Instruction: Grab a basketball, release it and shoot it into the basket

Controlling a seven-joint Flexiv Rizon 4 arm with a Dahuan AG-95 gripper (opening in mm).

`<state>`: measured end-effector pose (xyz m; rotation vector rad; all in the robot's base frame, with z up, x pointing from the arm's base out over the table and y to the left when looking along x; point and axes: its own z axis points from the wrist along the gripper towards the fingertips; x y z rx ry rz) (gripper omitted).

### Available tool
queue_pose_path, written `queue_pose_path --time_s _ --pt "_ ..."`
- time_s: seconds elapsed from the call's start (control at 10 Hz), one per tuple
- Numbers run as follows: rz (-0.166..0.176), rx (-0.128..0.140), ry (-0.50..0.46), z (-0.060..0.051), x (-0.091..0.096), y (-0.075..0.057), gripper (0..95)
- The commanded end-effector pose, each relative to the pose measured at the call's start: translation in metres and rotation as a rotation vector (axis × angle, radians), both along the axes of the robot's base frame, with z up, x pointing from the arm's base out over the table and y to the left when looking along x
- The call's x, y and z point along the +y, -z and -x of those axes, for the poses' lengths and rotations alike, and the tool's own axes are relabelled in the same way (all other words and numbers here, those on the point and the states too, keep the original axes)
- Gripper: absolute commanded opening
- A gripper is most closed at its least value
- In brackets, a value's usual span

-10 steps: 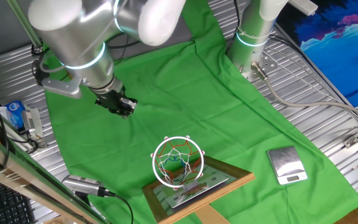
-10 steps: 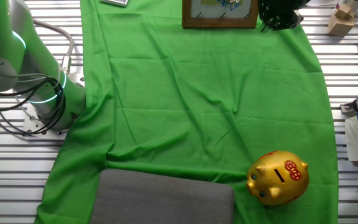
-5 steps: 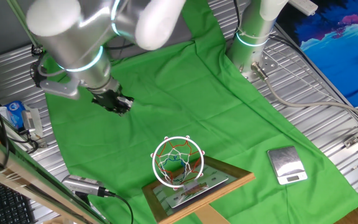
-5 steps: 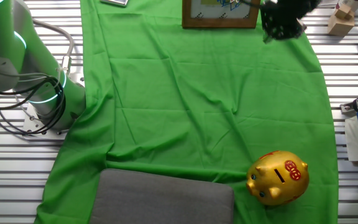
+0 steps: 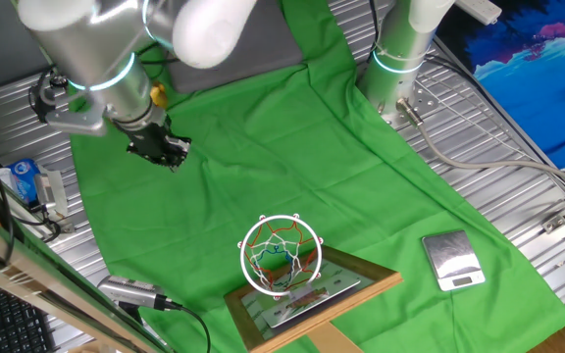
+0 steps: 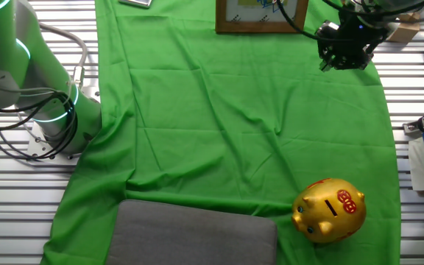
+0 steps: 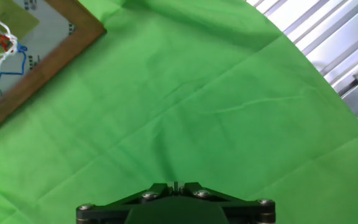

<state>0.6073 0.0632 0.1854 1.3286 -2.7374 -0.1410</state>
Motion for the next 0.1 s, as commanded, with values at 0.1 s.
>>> queue_pose_path --time_s 0.1 --pt "0.081 0.002 0.079 0.0013 -0.0007 0.0004 0.0"
